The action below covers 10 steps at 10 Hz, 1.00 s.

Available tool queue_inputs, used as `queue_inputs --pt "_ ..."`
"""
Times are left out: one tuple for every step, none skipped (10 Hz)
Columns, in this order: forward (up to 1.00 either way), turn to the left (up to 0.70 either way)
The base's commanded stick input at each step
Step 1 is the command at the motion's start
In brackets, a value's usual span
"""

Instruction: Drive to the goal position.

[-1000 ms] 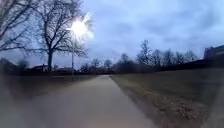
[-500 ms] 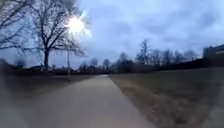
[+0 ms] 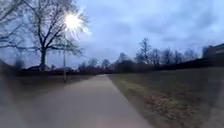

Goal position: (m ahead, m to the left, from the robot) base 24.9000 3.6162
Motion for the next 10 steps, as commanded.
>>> queue_inputs --pt "1.0 0.1" --pt "1.0 0.22" --pt "1.0 0.44" --pt "1.0 0.44" --pt "1.0 0.44" --pt "1.0 0.44" --pt "1.0 0.44" --pt "1.0 0.44" --pt "1.0 0.44" --pt "1.0 0.41"
